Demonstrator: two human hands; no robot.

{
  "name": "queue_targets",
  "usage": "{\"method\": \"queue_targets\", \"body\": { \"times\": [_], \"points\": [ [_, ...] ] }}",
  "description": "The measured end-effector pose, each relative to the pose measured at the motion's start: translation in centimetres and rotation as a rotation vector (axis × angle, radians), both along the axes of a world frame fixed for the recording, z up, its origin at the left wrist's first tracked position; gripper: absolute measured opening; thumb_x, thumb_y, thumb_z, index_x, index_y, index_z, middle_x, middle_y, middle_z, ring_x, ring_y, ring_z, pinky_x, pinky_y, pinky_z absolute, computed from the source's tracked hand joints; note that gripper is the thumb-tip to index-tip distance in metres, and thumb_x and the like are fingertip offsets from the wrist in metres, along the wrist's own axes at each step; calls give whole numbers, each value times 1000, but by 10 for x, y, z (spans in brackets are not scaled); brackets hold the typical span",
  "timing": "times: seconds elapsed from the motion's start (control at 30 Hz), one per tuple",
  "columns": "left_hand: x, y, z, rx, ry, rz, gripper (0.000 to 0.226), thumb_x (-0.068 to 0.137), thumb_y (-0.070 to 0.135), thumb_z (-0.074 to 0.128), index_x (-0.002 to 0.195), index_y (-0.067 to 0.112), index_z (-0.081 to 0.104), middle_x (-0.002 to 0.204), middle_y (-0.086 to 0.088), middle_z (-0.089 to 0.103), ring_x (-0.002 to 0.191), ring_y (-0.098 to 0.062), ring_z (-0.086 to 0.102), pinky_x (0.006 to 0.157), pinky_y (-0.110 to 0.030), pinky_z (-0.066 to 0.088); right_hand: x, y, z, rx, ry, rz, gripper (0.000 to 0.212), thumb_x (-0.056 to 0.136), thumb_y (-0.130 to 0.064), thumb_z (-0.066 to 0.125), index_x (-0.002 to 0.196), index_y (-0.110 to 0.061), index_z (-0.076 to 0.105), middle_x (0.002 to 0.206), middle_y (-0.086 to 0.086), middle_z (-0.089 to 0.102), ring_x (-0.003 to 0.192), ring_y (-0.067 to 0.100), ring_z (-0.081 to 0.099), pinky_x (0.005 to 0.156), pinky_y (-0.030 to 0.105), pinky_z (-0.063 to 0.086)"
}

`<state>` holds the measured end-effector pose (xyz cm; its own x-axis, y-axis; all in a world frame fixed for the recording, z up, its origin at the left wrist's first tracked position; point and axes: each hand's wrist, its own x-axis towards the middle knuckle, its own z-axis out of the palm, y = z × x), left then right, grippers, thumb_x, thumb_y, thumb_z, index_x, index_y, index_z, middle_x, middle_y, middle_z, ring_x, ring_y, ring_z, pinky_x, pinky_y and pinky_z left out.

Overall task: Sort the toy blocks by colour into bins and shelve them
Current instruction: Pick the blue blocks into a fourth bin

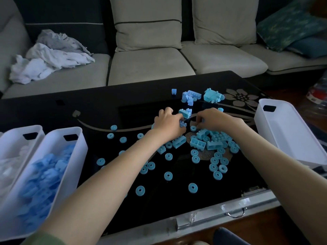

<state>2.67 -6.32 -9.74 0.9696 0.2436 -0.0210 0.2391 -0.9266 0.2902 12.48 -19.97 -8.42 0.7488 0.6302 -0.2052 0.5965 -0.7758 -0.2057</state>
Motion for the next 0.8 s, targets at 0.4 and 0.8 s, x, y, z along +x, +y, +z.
{"method": "queue_targets", "body": {
  "times": [0.4,0.8],
  "points": [
    [-62,15,42,-13,-193,135,37,92,44,49,124,28,54,126,-4,51,115,-28,43,90,-35,35,-31,20,18,423,-120,14,22,92,-14,54,112,-12,62,113,8,61,99,21,57,75,27,42],
    [-270,103,68,10,39,572,43,89,41,56,121,12,50,118,-9,59,102,-28,58,74,-33,43,-230,160,32,647,218,568,20,90,-8,55,107,-11,65,105,3,62,96,18,58,77,17,40]
  ]
}}
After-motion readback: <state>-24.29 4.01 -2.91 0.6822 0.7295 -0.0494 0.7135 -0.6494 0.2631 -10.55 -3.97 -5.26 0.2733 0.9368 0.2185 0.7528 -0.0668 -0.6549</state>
